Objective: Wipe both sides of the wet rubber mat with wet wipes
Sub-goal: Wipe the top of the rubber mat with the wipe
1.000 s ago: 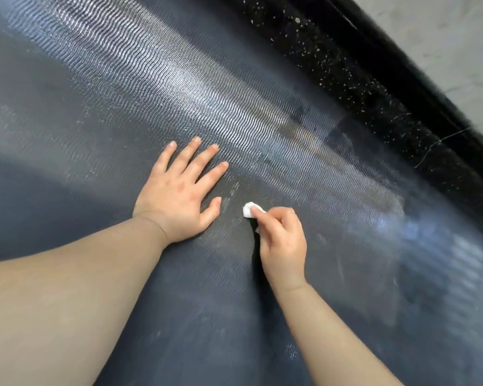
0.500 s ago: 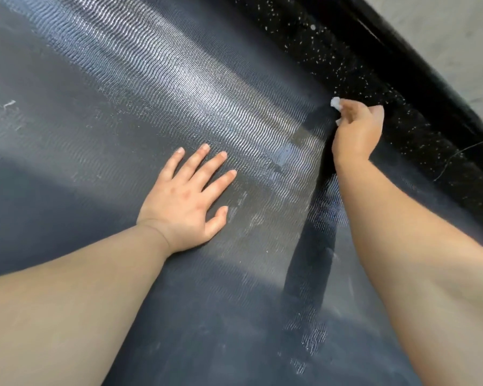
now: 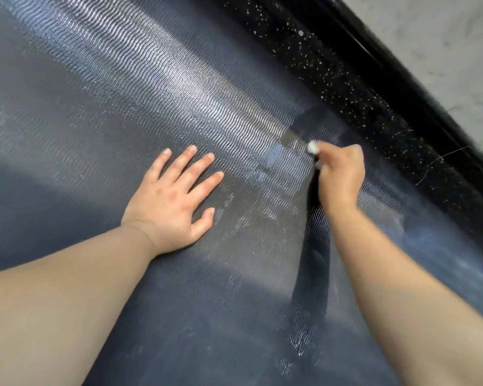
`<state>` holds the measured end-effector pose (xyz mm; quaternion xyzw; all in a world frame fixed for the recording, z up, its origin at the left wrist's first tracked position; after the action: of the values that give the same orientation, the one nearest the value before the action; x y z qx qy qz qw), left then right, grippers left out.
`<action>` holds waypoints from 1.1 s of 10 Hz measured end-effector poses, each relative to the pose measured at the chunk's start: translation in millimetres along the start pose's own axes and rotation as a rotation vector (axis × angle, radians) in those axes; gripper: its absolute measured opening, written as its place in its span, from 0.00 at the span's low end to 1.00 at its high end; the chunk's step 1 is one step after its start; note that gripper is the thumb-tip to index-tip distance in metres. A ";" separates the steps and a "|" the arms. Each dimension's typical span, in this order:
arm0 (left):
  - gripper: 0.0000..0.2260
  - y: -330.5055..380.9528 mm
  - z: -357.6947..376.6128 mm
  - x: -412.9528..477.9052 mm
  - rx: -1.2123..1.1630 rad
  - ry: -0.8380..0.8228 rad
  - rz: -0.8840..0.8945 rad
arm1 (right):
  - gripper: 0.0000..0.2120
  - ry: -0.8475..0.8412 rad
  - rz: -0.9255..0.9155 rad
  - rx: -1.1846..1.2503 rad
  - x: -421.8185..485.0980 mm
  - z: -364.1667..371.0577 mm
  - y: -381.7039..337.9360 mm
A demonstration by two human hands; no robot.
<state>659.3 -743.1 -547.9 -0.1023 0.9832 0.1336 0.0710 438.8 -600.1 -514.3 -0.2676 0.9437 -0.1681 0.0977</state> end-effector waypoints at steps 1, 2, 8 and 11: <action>0.26 0.4 0.7 -0.4 0.004 0.011 -0.001 | 0.14 0.112 0.292 0.184 65.4 -14.7 40.6; 0.26 1.4 0.0 -0.1 0.008 0.018 0.006 | 0.12 0.220 0.424 0.167 67.4 -17.1 44.7; 0.26 0.1 1.4 -0.5 0.000 -0.009 0.000 | 0.13 0.008 0.098 -0.054 67.3 -0.8 1.0; 0.26 0.0 0.2 0.5 -0.011 -0.008 -0.005 | 0.12 -0.022 -0.235 0.027 -43.4 45.0 -88.6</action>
<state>658.8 -743.2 -548.1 -0.1045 0.9819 0.1393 0.0745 529.4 -659.6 -519.0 -0.3767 0.9024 -0.1882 0.0911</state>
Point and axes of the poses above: each hand's wrist, its own x-axis towards the middle knuckle, its own z-axis out of the palm, y = z × x, the point moved 9 cm from there along x, towards the middle knuckle, and after that the axes turned 11 degrees about -y, right-handed, at the moved point
